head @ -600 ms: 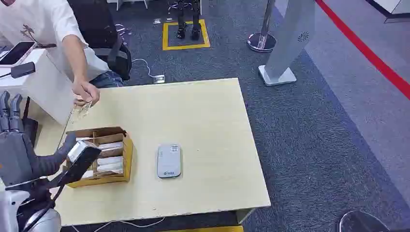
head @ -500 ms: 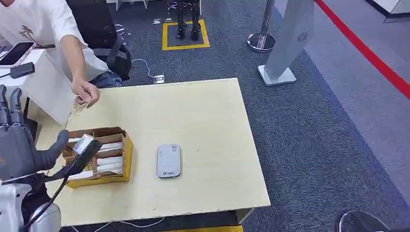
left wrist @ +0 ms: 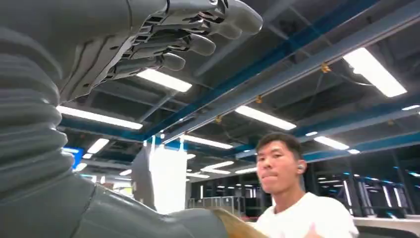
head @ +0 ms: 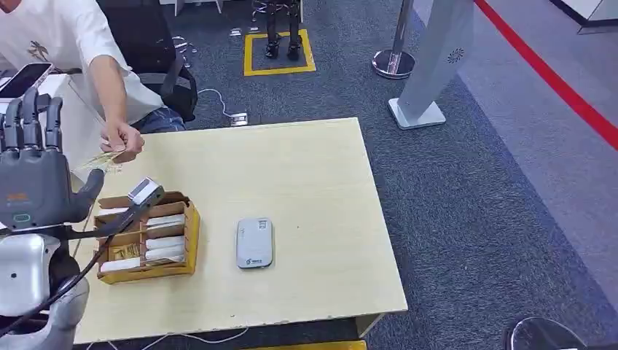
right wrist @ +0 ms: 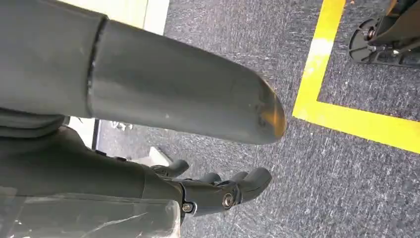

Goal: Pass the card to the sensor for recognition and then transmit it.

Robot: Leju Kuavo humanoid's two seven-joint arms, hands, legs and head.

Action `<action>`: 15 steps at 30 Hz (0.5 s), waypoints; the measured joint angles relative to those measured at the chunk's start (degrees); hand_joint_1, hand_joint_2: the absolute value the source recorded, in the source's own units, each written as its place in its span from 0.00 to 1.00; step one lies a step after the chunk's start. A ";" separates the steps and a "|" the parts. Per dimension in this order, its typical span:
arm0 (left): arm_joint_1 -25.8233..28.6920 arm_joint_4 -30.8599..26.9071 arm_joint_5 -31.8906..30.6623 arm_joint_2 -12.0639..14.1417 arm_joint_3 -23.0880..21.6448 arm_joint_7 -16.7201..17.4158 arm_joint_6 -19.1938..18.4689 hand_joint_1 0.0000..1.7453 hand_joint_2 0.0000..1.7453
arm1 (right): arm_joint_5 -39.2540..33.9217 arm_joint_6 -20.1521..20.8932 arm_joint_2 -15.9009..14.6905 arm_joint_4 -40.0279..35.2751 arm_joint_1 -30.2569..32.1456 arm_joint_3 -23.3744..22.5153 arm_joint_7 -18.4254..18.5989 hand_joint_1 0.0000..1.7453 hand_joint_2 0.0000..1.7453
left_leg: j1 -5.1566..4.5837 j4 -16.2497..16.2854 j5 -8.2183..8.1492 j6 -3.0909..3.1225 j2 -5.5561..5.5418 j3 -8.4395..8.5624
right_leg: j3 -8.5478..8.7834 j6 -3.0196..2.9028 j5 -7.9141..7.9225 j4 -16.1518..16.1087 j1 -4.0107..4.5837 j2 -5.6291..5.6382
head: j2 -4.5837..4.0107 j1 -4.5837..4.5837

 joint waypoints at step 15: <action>-0.98 3.65 -0.04 -2.19 -1.64 -7.34 -0.44 0.00 1.00 | -0.20 0.04 0.11 0.00 -0.04 0.00 0.09 0.00 0.00 | 0.00 0.00 -0.01 0.01 0.01 -0.01 | -0.01 0.00 0.00 -0.01 0.00 0.01 | 0.00 0.00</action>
